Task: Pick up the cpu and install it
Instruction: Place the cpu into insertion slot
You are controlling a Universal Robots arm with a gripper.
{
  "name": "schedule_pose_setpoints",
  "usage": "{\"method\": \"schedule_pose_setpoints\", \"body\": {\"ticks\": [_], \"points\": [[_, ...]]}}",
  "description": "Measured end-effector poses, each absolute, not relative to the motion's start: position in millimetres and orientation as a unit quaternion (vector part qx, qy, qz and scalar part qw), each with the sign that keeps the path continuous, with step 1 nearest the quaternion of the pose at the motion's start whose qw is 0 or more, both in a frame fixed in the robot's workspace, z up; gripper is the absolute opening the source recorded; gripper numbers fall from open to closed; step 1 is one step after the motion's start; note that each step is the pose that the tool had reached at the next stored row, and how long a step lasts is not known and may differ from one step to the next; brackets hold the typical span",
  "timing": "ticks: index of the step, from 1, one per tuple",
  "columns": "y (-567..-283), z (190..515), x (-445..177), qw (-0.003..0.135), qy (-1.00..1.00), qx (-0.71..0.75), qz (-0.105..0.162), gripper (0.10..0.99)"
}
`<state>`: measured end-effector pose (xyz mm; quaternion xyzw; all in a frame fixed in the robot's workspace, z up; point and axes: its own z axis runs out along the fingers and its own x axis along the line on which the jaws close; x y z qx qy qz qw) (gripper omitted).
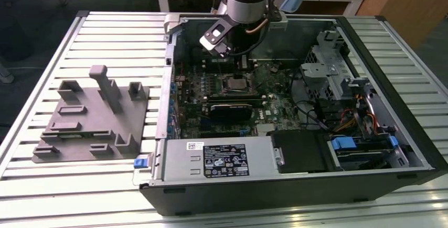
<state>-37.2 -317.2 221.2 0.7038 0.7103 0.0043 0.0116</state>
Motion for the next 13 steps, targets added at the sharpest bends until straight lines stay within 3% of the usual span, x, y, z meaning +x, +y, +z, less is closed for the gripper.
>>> {"method": "schedule_pose_setpoints", "body": {"ticks": [13], "points": [[-317, 233, -37, 0.012, 0.71, 0.704, 0.004, 0.106]]}}
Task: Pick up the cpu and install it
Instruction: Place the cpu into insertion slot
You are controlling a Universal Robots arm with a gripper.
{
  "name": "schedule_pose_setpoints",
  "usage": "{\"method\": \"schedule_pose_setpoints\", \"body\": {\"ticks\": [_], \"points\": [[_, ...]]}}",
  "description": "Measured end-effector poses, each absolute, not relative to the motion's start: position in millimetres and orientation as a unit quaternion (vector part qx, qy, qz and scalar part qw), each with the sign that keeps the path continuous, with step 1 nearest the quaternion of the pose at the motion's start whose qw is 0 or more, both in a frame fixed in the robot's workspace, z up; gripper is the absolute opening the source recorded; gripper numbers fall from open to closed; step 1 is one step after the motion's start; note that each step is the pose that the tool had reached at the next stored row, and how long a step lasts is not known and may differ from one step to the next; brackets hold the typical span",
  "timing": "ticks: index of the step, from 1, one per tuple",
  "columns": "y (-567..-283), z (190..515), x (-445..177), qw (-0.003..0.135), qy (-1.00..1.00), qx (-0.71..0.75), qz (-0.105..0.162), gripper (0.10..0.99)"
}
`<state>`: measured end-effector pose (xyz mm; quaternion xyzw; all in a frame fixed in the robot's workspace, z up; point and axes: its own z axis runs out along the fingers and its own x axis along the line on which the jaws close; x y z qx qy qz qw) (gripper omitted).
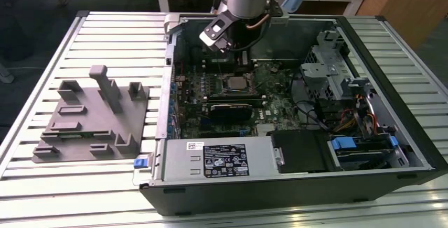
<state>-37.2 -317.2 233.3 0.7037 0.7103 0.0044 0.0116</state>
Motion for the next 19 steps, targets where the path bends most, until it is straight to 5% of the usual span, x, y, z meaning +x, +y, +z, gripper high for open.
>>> {"method": "schedule_pose_setpoints", "body": {"ticks": [19], "points": [[-326, 266, -37, 0.012, 0.71, 0.704, 0.004, 0.106]]}}
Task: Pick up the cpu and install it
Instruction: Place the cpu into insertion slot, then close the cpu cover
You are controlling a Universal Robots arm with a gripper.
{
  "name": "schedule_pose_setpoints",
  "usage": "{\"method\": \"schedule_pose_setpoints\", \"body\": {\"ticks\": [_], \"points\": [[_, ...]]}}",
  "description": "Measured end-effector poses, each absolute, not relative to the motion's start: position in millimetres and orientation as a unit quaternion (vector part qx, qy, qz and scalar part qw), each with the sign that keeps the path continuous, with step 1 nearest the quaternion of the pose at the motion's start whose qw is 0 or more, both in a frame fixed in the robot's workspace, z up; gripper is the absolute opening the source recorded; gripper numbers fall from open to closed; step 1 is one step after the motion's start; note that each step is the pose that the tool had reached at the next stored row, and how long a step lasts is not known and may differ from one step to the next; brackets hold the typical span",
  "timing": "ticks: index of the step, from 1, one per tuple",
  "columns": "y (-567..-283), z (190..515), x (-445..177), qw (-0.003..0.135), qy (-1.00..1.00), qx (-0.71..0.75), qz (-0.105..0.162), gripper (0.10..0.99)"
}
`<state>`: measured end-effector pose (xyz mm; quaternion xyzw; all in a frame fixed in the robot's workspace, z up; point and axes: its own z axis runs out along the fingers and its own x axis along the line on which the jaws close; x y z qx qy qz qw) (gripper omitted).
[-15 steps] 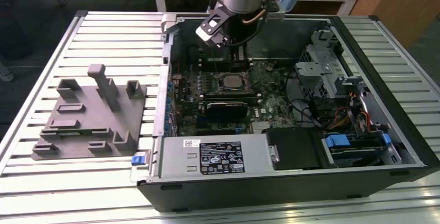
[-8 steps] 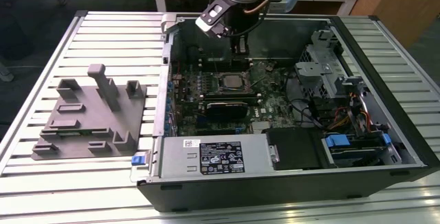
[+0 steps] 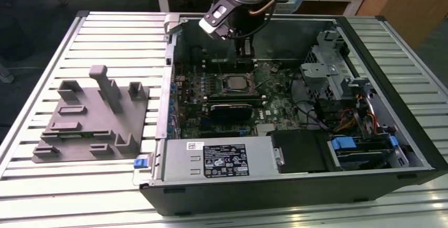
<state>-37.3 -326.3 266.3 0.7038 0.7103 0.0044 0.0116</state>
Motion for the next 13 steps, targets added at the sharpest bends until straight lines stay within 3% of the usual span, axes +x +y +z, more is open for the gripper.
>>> {"method": "schedule_pose_setpoints", "body": {"ticks": [13], "points": [[-327, 271, -24, 0.012, 0.71, 0.704, 0.004, 0.106]]}}
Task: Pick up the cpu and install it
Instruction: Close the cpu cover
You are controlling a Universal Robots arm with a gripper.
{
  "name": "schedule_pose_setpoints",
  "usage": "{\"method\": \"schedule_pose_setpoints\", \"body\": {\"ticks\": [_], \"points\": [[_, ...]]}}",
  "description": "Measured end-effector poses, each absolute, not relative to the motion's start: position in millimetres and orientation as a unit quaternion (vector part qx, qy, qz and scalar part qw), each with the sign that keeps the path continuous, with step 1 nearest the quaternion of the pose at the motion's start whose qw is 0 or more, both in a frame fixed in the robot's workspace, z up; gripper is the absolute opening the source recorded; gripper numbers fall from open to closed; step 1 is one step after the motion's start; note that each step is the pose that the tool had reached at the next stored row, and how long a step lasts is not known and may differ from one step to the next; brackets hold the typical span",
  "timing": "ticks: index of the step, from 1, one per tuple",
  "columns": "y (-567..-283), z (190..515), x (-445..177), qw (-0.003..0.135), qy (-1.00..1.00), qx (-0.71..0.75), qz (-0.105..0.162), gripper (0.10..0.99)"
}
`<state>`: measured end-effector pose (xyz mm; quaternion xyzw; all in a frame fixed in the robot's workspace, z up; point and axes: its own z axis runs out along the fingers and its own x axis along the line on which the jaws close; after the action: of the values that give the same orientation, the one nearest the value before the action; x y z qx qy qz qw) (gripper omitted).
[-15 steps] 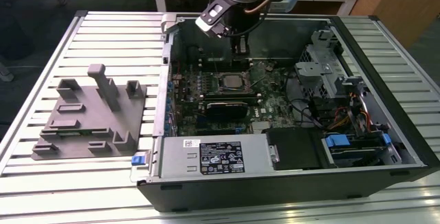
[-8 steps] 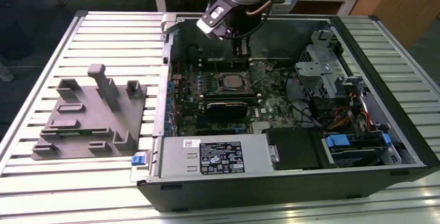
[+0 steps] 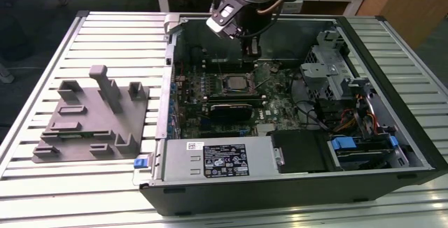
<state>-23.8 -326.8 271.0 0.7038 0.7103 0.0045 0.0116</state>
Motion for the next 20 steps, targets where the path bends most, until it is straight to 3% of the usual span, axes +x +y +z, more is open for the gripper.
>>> {"method": "schedule_pose_setpoints", "body": {"ticks": [20], "points": [[-327, 271, 0, 0.012, 0.71, 0.704, 0.005, 0.106]]}}
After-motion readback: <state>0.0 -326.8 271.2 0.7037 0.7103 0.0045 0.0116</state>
